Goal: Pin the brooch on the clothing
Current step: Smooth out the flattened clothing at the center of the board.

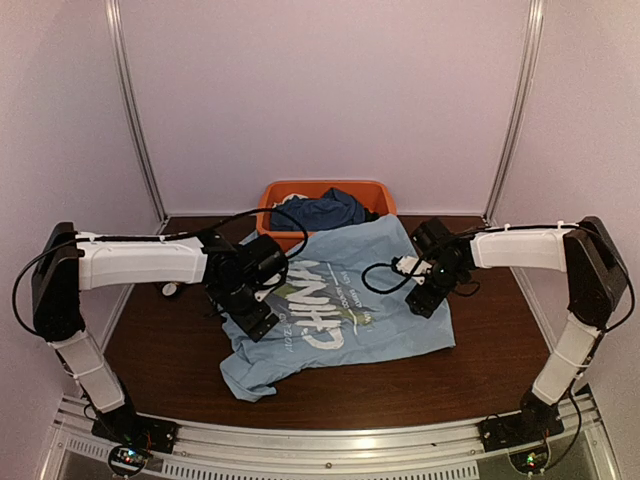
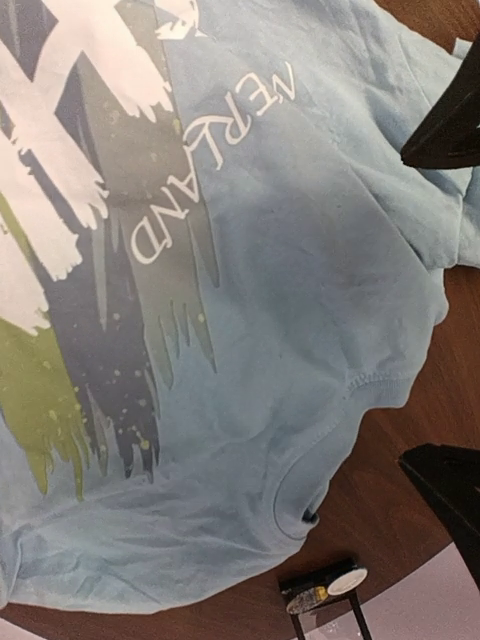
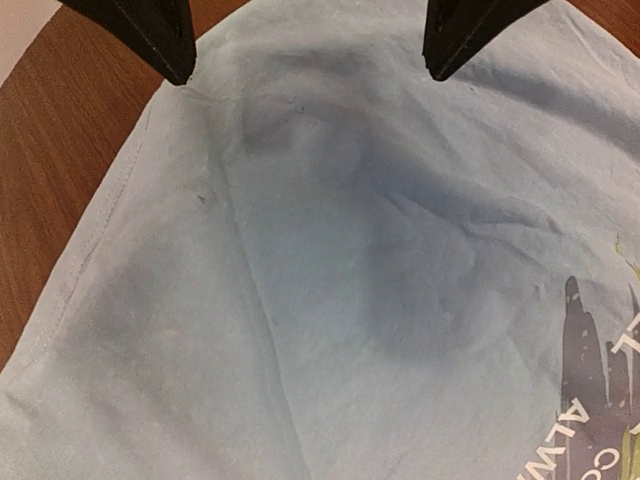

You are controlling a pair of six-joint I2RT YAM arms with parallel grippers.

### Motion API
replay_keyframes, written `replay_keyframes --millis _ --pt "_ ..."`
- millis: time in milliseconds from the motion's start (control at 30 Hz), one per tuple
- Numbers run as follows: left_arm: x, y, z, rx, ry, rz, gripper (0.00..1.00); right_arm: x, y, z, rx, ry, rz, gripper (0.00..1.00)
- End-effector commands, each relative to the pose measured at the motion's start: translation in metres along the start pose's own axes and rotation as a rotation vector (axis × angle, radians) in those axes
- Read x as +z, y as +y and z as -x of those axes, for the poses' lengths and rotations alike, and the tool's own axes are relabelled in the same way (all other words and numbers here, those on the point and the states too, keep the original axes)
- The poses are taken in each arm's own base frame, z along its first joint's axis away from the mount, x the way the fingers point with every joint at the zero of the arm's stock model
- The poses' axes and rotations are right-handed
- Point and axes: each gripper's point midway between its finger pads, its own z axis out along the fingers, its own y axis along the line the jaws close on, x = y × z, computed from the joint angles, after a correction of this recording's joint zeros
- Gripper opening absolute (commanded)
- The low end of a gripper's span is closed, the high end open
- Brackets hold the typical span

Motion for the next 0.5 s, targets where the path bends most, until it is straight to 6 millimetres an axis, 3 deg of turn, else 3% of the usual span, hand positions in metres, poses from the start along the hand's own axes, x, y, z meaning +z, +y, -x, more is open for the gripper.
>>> replay_keyframes --millis 0,300,467 --pt "0.019 -0.013 -0.002 0.059 0.016 -0.054 0.98 0.01 0.009 0.007 -0.015 0.005 0.043 0.79" --pt "0.029 -0.025 -0.003 0.105 0.028 -0.097 0.96 0.025 0.017 0.004 -0.017 0.037 0.075 0.73" --pt "0.043 -0.029 -0.009 0.119 0.06 -0.102 0.9 0.03 0.021 0.003 -0.01 0.044 0.098 0.56"
